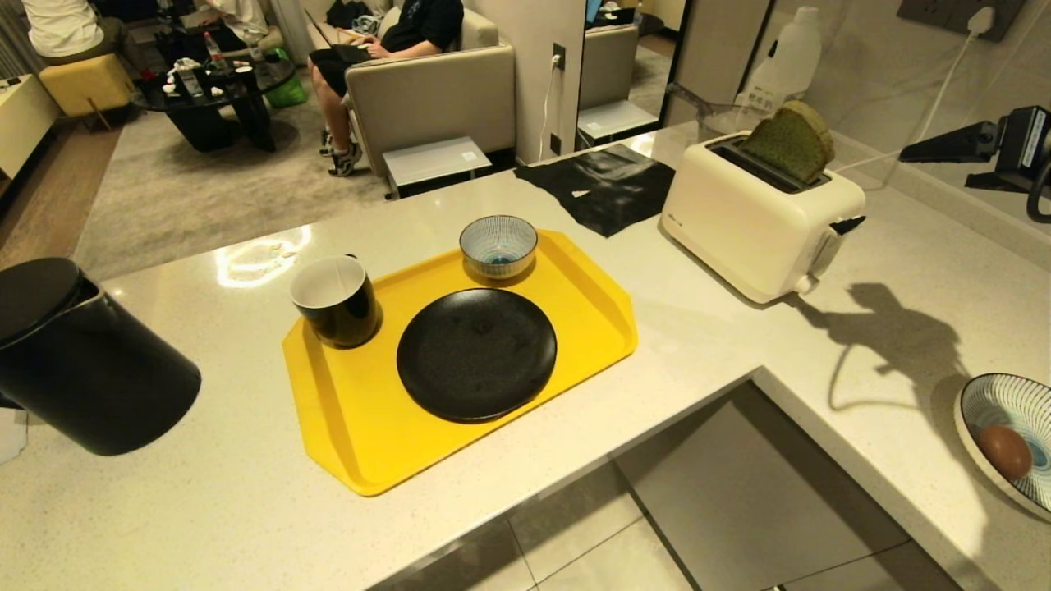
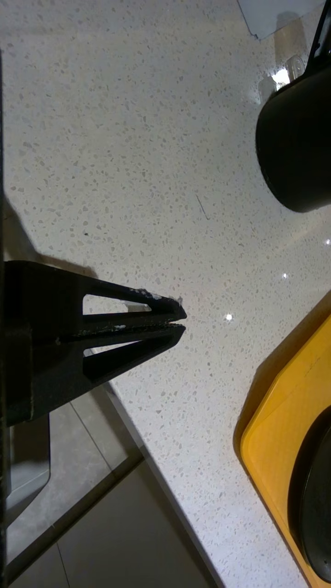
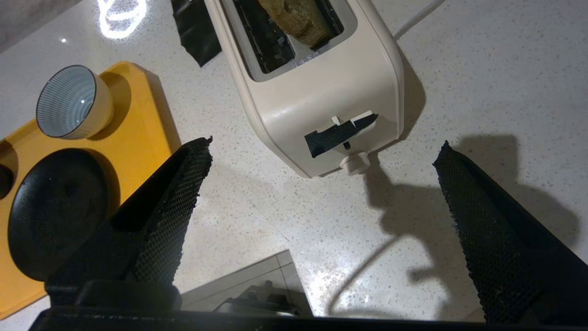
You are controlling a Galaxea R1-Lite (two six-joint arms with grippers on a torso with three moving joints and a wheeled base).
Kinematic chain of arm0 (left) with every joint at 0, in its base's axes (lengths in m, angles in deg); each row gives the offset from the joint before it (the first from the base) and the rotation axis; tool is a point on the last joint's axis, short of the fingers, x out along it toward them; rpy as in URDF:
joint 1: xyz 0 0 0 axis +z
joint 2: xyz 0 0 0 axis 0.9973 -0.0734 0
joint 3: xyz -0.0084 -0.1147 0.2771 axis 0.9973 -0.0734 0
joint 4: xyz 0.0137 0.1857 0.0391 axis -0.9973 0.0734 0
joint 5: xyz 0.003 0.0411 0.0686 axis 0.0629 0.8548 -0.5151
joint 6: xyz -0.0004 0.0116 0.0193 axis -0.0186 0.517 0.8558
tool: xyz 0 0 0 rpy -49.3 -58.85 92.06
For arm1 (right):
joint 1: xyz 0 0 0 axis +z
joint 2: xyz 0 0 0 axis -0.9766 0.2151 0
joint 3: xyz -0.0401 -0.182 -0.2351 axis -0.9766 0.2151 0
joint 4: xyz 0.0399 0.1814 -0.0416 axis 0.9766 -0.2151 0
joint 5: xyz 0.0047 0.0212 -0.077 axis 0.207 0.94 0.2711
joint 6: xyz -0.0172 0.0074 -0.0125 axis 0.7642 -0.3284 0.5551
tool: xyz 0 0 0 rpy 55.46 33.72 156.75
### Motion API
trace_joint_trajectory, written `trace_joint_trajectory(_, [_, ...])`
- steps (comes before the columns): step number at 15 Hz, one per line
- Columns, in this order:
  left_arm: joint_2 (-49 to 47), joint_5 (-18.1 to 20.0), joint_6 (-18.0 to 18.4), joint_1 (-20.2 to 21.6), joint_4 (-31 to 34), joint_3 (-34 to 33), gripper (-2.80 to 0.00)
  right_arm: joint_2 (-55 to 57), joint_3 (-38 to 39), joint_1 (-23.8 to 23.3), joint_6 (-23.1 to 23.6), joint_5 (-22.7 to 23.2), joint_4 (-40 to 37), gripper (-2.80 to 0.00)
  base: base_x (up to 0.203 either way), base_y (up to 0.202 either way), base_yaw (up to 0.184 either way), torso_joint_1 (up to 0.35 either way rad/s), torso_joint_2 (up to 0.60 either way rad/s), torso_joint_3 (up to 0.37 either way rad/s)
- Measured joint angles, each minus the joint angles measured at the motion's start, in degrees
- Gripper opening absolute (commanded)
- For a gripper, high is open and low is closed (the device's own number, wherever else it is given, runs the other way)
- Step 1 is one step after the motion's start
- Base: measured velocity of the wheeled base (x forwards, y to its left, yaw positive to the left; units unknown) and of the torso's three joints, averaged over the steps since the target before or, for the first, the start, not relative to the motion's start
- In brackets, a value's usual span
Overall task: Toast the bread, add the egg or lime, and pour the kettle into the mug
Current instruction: Use a bread toaster
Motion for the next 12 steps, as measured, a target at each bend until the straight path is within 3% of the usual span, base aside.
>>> trace_joint_trajectory(7, [-0.02, 0.01, 0.00, -0.02, 0.02, 0.00, -2.80, -1.65, 1.59, -0.06, 7.30, -1.26, 2.15, 0.00, 0.000, 0.000, 0.000, 0.000, 0.00, 0.000])
trace_joint_trajectory(12, [0.01, -0.02, 0.03, -0.02, 0.02, 0.00, -2.80, -8.39, 13.66, -0.13, 13.20, -2.64, 19.53, 0.00, 0.000, 0.000, 0.000, 0.000, 0.00, 0.000])
